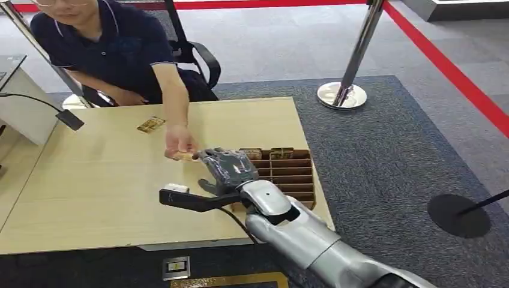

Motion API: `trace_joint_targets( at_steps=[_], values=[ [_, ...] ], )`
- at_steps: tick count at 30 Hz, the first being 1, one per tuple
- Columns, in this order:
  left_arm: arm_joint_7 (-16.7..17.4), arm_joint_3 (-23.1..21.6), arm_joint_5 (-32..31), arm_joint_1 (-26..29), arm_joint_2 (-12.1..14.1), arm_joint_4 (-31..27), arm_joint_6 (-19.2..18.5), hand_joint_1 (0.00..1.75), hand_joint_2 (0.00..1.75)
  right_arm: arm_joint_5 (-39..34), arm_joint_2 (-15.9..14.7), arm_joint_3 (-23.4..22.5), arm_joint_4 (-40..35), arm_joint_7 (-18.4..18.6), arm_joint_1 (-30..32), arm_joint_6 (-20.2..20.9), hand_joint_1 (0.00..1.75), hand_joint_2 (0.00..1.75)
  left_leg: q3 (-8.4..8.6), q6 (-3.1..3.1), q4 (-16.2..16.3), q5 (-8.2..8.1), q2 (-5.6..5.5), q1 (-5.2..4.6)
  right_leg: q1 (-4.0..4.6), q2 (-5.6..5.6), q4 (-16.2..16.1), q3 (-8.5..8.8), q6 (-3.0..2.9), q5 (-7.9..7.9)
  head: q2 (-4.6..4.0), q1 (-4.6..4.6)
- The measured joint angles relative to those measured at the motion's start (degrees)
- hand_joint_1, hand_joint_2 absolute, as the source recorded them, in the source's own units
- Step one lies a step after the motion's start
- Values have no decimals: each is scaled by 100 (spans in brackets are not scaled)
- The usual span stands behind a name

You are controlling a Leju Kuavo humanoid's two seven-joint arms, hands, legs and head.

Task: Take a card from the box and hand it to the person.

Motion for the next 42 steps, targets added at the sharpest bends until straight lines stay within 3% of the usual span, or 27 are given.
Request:
trace_joint_targets(
  at_steps=[11,17,20,22,25,26,32,33,35,37,39,42],
  values=[
    [-9,2,151,7,0,-2,0,0,0,-57,-276,-144,-486,-99,348,-506,0,0,0,0,0,0,0,-1,0,0,-2,-3,0,0,0,0],
    [37,37,256,44,-15,-44,0,0,0,317,-741,-774,-1494,31,1060,-1719,0,0,-1,3,1,-3,-3,-1,-1,0,-8,-1,0,0,0,0],
    [85,59,229,67,-22,-83,0,0,0,474,-936,-1354,-2009,41,1578,-2471,0,0,-1,3,2,-4,-3,-2,-2,0,-10,-3,1,0,0,0],
    [120,68,188,81,-24,-105,0,0,0,538,-966,-1951,-2469,-292,2008,-2814,0,0,-2,6,3,-6,-4,-2,-3,0,-11,-5,1,0,0,0],
    [122,94,153,98,-26,-107,0,0,0,662,-666,-3268,-3249,-1431,2585,-2929,0,0,-7,5,2,-8,-2,-1,-8,0,-10,-6,1,-1,0,0],
    [122,111,149,98,-26,-109,0,0,0,656,-582,-3668,-3381,-1648,2640,-2931,0,0,-5,3,2,-9,-2,0,-8,0,-9,-6,1,-1,0,0],
    [122,173,144,99,-28,-114,0,0,0,536,-352,-4808,-4063,-1914,3213,-2931,0,0,2,3,2,-7,4,0,-6,0,-9,-4,0,-1,0,0],
    [131,181,146,99,-31,-118,0,0,0,395,-252,-4984,-4135,-2073,3250,-2931,0,175,2,3,1,-7,3,0,-6,0,-9,-3,0,-1,0,2],
    [144,221,146,102,-42,-138,0,0,0,-338,27,-5592,-4177,-2550,3274,-2931,0,175,5,3,2,-6,3,0,-6,0,-10,-3,1,-1,0,-2],
    [140,247,127,105,-46,-144,0,0,0,-1191,120,-6325,-3984,-2660,3284,-2931,0,175,2,5,2,-6,-1,0,-2,0,-11,2,3,-2,0,0],
    [131,295,72,108,-48,-148,0,0,0,-1510,0,-7144,-3273,-2421,3239,-2920,0,175,1,8,1,-9,-5,0,-1,0,-13,12,4,-2,0,0],
    [59,326,72,98,-48,-148,0,0,0,-1215,-455,-8130,-1327,-2059,3000,-2896,0,175,3,17,2,-12,-4,-1,-6,0,-26,15,16,4,0,2]
  ],
)
